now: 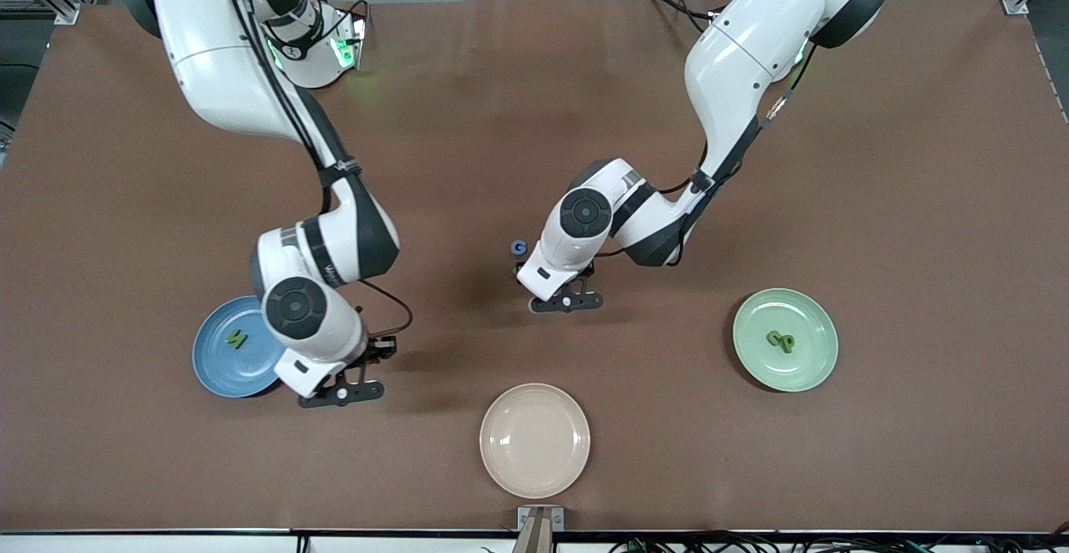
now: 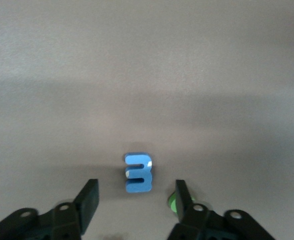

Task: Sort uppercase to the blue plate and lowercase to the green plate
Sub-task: 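Carry the Q to the blue plate while the left gripper grasps the blue m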

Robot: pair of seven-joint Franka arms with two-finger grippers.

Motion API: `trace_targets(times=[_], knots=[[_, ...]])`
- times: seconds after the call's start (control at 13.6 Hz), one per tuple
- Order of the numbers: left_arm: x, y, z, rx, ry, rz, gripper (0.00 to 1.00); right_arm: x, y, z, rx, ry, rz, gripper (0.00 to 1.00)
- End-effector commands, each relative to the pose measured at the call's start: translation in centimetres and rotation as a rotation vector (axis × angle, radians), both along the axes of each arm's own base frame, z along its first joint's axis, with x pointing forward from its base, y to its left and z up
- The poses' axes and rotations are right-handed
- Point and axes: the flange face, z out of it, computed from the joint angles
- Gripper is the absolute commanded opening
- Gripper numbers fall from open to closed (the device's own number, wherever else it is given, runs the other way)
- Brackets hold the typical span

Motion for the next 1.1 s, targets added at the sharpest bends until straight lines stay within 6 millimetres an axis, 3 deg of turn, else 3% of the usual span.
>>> trace_targets(times=[0.0,0.44,0.59,0.88,0.96,1.03], knots=[[-0.1,-1.1,-0.8,0.017,-0.041,-0.033,0.66,-1.7,-4.8,0.9,0.005,0.054,0.044,0.02],[-0.3,-1.1,-1.7,0.046,-0.063,-0.098,0.57,-0.9,-17.1,0.1,0.035,0.092,0.106,0.03],[-0.3,-1.3,-2.1,0.030,-0.076,-0.099,0.57,-1.2,-19.1,-0.8,0.045,0.109,0.102,0.04],[-0.7,-1.5,-3.0,0.035,-0.068,-0.120,0.49,-1.7,-21.2,-3.2,0.050,0.083,0.080,0.08],[-1.3,-2.1,-2.9,0.036,-0.070,-0.131,0.39,-1.8,-21.6,-3.9,0.051,0.077,0.076,0.13],[-0.9,-1.8,-2.5,0.034,-0.076,-0.124,0.22,-1.8,-21.9,-4.3,0.051,0.068,0.072,0.22]])
